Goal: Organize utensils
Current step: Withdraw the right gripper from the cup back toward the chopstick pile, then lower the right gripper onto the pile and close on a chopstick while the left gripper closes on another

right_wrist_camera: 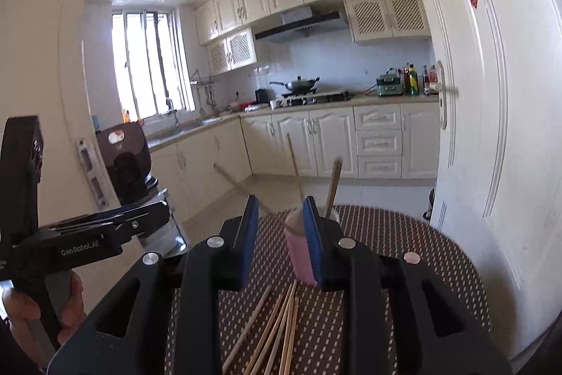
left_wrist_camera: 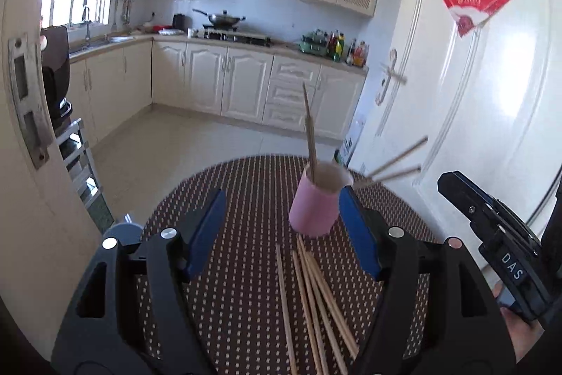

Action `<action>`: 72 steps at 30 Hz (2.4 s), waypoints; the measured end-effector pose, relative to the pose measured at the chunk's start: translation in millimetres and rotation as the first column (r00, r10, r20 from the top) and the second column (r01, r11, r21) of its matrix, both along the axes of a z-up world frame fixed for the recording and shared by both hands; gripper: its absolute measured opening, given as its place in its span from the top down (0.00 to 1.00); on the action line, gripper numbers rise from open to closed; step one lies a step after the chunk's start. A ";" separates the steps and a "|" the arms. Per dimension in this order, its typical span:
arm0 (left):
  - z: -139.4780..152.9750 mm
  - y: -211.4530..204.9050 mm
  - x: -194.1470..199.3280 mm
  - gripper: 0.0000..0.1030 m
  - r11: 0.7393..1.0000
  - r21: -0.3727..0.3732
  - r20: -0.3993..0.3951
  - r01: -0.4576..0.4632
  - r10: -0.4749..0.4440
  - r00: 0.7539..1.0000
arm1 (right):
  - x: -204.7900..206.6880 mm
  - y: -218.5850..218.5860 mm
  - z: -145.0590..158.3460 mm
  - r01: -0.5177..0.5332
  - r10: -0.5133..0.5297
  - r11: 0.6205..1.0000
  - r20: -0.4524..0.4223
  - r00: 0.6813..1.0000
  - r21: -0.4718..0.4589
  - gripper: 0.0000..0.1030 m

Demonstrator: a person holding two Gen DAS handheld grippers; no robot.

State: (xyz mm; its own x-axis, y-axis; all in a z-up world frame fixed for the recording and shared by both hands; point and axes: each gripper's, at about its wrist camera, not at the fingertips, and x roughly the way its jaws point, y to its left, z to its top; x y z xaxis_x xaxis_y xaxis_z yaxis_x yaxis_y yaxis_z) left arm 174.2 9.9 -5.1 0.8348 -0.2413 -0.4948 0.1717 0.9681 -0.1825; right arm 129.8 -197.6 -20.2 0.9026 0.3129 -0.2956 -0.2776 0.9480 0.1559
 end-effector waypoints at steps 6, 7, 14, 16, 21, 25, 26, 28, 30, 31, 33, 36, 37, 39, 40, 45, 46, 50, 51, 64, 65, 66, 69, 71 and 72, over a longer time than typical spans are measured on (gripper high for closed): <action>-34.6 -3.6 12.3 0.35 0.998 0.031 -0.151 0.046 -0.041 0.988 | -3.5 6.4 -28.2 -0.026 0.024 0.999 -0.084 0.996 -0.019 0.76; -41.7 -4.1 15.9 0.35 0.998 0.030 -0.181 0.053 -0.047 0.982 | -2.3 6.0 -32.9 -0.029 0.026 0.999 -0.101 0.995 -0.021 0.76; -83.0 -8.4 36.3 0.35 0.996 0.046 -0.330 0.070 -0.051 0.943 | 15.4 3.7 -59.9 -0.044 0.034 0.998 -0.226 0.974 -0.039 0.76; -93.5 -11.0 42.7 0.35 0.996 0.052 -0.361 0.075 -0.052 0.931 | 23.3 2.5 -66.1 -0.048 0.037 0.998 -0.265 0.964 -0.037 0.76; -118.0 -19.3 59.4 0.38 0.993 0.059 -0.422 0.099 -0.065 0.904 | 45.7 -1.0 -88.3 -0.059 0.049 0.998 -0.377 0.925 -0.017 0.76; -135.2 -27.2 73.5 0.55 0.991 0.048 -0.474 0.128 -0.090 0.876 | 61.1 -4.2 -108.9 -0.079 0.069 0.997 -0.458 0.886 -0.003 0.76; -139.2 -29.3 76.9 0.59 0.990 0.047 -0.484 0.133 -0.094 0.870 | 63.3 -4.5 -111.3 -0.084 0.076 0.996 -0.471 0.879 0.004 0.76; -145.0 -32.0 81.9 0.66 0.989 0.042 -0.500 0.142 -0.102 0.860 | 70.2 -4.7 -117.7 -0.099 0.094 0.995 -0.505 0.858 0.018 0.76; -150.9 -33.8 86.2 0.66 0.988 0.038 -0.514 0.146 -0.106 0.851 | 71.6 -2.5 -123.6 -0.112 0.103 0.994 -0.529 0.842 0.016 0.76; -153.4 -34.2 88.0 0.67 0.988 0.038 -0.519 0.148 -0.107 0.848 | 72.6 -1.0 -125.9 -0.117 0.105 0.993 -0.539 0.836 0.012 0.76; -157.8 -35.1 91.4 0.69 0.988 0.036 -0.526 0.149 -0.108 0.843 | 76.3 -1.5 -128.5 -0.126 0.113 0.992 -0.553 0.826 0.015 0.76; -160.7 -37.7 95.5 0.74 0.988 0.046 -0.519 0.150 -0.104 0.848 | 84.1 -0.2 -132.5 -0.124 0.101 0.992 -0.567 0.817 -0.003 0.76; -161.3 -37.8 96.6 0.77 0.988 0.049 -0.519 0.147 -0.101 0.849 | 86.1 0.1 -134.1 -0.128 0.105 0.992 -0.574 0.812 0.001 0.76; -163.1 -39.2 99.6 0.79 0.987 0.056 -0.516 0.150 -0.100 0.851 | 92.8 2.2 -135.5 -0.134 0.111 0.991 -0.584 0.804 0.003 0.76; -163.0 -39.3 100.2 0.80 0.986 0.063 -0.513 0.152 -0.099 0.853 | 94.0 4.4 -136.8 -0.141 0.110 0.990 -0.591 0.799 -0.007 0.76; -163.1 -35.3 105.0 0.80 0.986 0.062 -0.508 0.156 -0.104 0.855 | 101.6 14.3 -142.7 -0.153 0.103 0.988 -0.603 0.791 -0.033 0.76; -164.4 -35.2 104.2 0.80 0.986 0.063 -0.506 0.157 -0.104 0.856 | 102.1 16.0 -142.9 -0.155 0.099 0.987 -0.606 0.790 -0.041 0.76; -165.3 -35.2 103.2 0.80 0.987 0.054 -0.506 0.154 -0.106 0.856 | 107.2 24.4 -142.5 -0.164 0.074 0.982 -0.609 0.789 -0.093 0.78; -165.2 -35.1 102.7 0.80 0.987 0.053 -0.507 0.154 -0.106 0.855 | 108.9 27.3 -142.6 -0.165 0.067 0.981 -0.612 0.788 -0.105 0.78; -167.0 -50.9 128.3 0.92 0.988 0.097 -0.500 0.120 -0.056 0.864 | 127.8 49.7 -146.9 -0.157 -0.022 0.958 -0.606 0.795 -0.240 0.95; -166.7 -50.8 128.4 0.93 0.989 0.089 -0.499 0.115 -0.056 0.865 | 128.2 48.3 -147.1 -0.150 -0.021 0.961 -0.605 0.796 -0.231 0.96; -166.2 -50.4 127.9 0.93 0.990 0.087 -0.497 0.114 -0.056 0.866 | 128.1 46.3 -146.9 -0.146 -0.016 0.965 -0.603 0.797 -0.220 0.96; -160.3 -47.6 123.7 0.93 0.990 0.083 -0.482 0.111 -0.058 0.874 | 125.2 38.1 -144.1 -0.132 -0.001 0.975 -0.599 0.801 -0.178 0.96; -153.1 -44.5 119.3 0.93 0.992 0.071 -0.467 0.109 -0.063 0.882 | 121.4 35.0 -138.8 -0.129 0.013 0.979 -0.593 0.805 -0.155 0.96; -147.9 -42.8 116.9 0.93 0.992 0.069 -0.456 0.107 -0.064 0.887 | 119.0 33.8 -134.3 -0.130 0.024 0.982 -0.587 0.809 -0.140 0.96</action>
State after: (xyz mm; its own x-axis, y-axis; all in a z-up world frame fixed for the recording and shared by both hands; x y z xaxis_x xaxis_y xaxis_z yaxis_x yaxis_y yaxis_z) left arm 291.1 -32.9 -153.0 0.4933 -0.2385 -0.8365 0.1738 0.9693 -0.1739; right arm 248.8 -163.7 -154.6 0.5205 0.2723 -0.8093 -0.2588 0.9535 0.1544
